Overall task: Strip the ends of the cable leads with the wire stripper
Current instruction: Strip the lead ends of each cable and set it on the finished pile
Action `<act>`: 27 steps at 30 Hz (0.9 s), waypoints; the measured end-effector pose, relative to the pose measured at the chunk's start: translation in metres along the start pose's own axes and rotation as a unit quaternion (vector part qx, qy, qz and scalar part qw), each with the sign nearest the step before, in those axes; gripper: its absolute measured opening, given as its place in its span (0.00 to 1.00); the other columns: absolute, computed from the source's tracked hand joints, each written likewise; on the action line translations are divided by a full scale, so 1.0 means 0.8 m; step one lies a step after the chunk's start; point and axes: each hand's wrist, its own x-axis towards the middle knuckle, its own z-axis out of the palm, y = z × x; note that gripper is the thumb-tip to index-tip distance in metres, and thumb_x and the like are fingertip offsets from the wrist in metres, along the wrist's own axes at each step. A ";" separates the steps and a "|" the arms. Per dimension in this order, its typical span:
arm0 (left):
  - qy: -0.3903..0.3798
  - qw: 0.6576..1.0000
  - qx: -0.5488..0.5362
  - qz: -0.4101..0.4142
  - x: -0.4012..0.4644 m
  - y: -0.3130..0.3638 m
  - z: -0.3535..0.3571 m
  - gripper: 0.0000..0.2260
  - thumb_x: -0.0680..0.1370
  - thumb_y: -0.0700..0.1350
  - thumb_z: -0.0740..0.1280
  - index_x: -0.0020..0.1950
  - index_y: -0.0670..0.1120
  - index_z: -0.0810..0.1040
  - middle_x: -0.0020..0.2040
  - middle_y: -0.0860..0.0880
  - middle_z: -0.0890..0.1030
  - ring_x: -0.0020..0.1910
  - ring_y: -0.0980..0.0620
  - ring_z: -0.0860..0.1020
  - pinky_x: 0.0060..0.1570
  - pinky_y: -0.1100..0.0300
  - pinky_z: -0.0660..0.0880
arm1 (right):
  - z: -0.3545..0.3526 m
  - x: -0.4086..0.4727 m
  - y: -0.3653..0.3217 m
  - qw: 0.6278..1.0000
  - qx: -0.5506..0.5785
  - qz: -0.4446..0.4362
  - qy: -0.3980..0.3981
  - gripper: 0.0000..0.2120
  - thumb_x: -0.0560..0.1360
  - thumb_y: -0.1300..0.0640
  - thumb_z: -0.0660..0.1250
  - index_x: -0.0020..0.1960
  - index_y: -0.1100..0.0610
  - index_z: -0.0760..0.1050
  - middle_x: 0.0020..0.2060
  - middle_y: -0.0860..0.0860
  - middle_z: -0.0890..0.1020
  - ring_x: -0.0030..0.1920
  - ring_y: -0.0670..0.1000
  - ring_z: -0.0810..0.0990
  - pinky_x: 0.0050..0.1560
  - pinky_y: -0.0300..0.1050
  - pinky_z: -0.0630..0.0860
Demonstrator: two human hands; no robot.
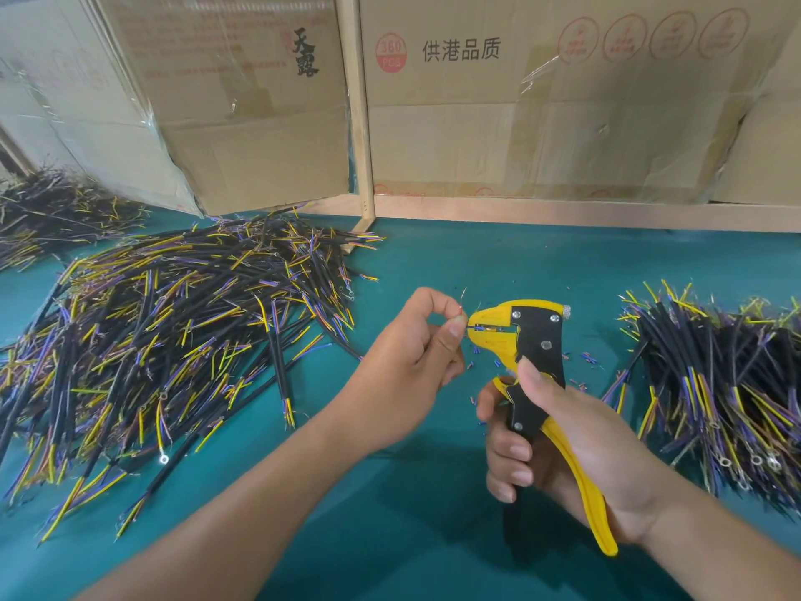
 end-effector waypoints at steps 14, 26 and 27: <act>0.009 0.999 0.038 0.019 0.001 -0.002 0.001 0.04 0.83 0.53 0.55 0.50 0.56 0.65 0.30 0.51 0.65 0.31 0.41 0.59 0.29 0.54 0.58 | 0.009 0.000 0.000 0.997 -0.001 -0.008 0.076 0.22 0.64 0.39 0.75 0.40 0.57 0.74 0.25 0.51 0.60 0.21 0.48 0.58 0.25 0.39 0.63; 0.012 0.993 0.103 0.059 0.001 -0.004 -0.003 0.06 0.82 0.56 0.54 0.51 0.56 0.66 0.29 0.56 0.66 0.30 0.49 0.61 0.29 0.53 0.61 | 0.000 -0.003 0.000 0.999 0.016 -0.021 -0.025 0.29 0.66 0.41 0.80 0.49 0.64 0.77 0.31 0.56 0.66 0.30 0.55 0.67 0.35 0.53 0.72; 0.012 0.992 0.112 0.060 0.000 -0.003 -0.004 0.05 0.83 0.55 0.54 0.51 0.56 0.66 0.30 0.56 0.66 0.30 0.48 0.61 0.29 0.51 0.62 | 0.000 -0.003 0.000 0.999 0.013 -0.021 -0.024 0.29 0.66 0.41 0.80 0.49 0.64 0.77 0.31 0.56 0.67 0.30 0.55 0.67 0.35 0.53 0.73</act>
